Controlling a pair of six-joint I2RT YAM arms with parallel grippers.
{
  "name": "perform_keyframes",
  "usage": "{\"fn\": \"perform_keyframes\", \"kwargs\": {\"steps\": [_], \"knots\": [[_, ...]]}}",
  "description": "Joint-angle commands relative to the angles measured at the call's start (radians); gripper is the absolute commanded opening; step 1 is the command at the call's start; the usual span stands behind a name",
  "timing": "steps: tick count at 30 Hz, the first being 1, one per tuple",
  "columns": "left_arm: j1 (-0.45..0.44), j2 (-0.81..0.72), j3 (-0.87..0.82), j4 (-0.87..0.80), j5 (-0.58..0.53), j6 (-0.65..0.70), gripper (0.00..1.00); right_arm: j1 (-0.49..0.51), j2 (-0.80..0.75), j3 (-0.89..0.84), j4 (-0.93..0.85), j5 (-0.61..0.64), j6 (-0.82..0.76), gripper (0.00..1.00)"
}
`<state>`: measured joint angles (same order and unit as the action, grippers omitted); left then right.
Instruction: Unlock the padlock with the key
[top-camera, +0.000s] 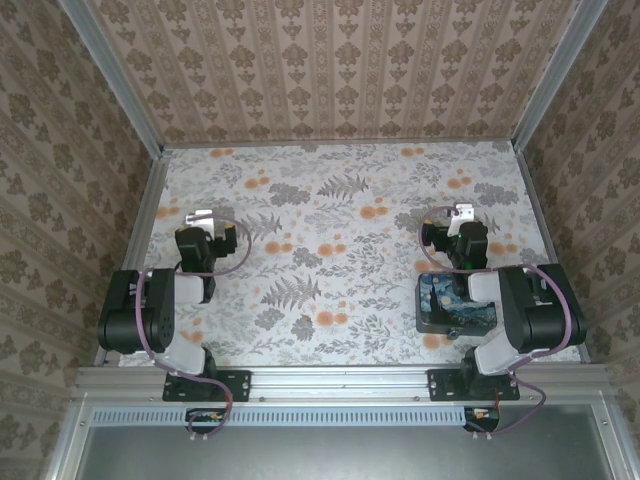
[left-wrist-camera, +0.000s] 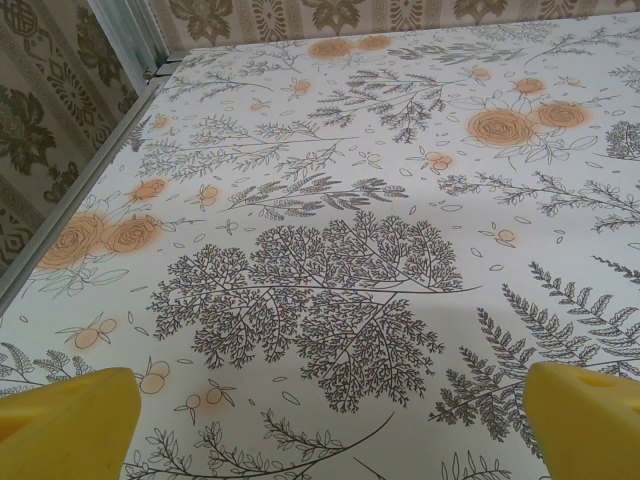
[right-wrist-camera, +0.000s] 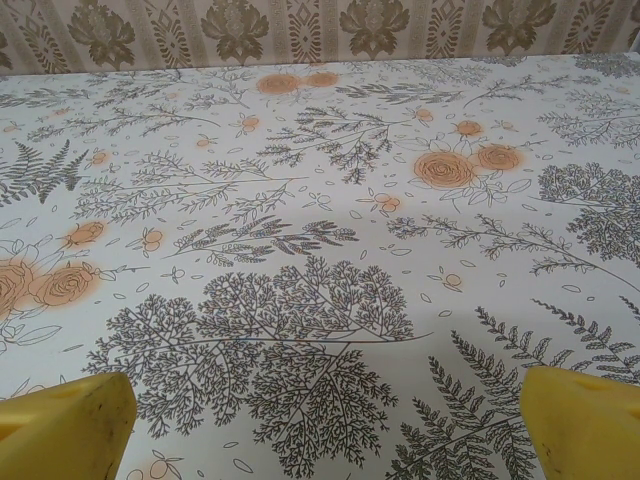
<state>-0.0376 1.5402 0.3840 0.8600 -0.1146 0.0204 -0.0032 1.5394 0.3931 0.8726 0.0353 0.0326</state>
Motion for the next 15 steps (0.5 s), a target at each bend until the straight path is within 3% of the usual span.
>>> {"fn": "perform_keyframes", "kwargs": {"steps": [1, 15], "knots": [[0.009, -0.003, 0.014, 0.011, 0.02, 0.015, 1.0, -0.001, -0.007, 0.005, 0.009, -0.022, 0.008, 1.0], [0.012, -0.004, 0.012, 0.012, 0.028, 0.01, 1.0, -0.003, -0.006, 0.005, 0.006, -0.028, 0.01, 1.0]]}}
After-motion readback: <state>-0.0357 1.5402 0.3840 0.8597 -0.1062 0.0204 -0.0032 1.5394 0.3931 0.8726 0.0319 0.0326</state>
